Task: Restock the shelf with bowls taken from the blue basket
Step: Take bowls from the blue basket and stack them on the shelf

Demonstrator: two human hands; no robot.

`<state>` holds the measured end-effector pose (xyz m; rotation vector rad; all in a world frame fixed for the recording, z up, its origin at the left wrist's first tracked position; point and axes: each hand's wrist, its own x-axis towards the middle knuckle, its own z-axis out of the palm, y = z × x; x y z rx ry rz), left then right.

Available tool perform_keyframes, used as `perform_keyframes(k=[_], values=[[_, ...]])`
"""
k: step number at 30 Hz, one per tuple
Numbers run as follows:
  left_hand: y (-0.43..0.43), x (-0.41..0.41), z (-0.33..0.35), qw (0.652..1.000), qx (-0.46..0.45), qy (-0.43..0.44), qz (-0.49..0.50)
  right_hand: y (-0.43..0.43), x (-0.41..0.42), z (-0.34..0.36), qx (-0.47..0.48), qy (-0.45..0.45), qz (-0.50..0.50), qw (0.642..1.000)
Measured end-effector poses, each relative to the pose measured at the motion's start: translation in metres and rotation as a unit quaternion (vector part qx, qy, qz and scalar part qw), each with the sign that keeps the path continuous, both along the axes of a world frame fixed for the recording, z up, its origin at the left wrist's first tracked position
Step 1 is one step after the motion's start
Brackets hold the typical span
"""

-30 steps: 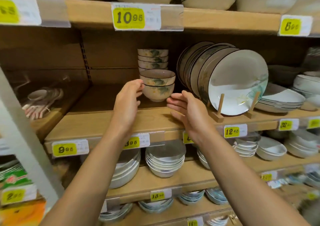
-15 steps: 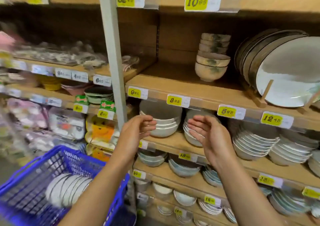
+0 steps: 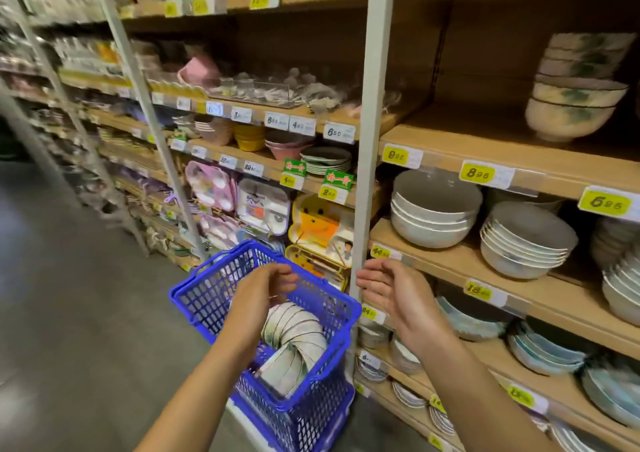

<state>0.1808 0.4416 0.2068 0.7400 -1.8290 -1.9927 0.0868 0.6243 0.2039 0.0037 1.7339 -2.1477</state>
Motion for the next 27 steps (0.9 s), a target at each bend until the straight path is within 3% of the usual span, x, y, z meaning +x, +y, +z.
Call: perform_keyframes(k=[5,13,21,27], values=[[-0.075,0.020,-0.017,0.999,0.024,-0.027,0.012,-0.078,0.007,-0.023,0.041,-0.018,0.014,0.999],[-0.195,0.038,-0.049,0.995,0.044,-0.083,0.024,-0.184,0.011,-0.107,0.192,-0.080,0.044,0.977],[-0.242,-0.011,-0.111,0.981,0.034,-0.191,-0.029,-0.223,-0.009,-0.197,0.410,-0.082,0.036,0.908],[-0.248,-0.075,-0.172,0.955,-0.018,-0.275,-0.107,-0.241,-0.038,-0.243,0.477,-0.077,0.070,0.873]])
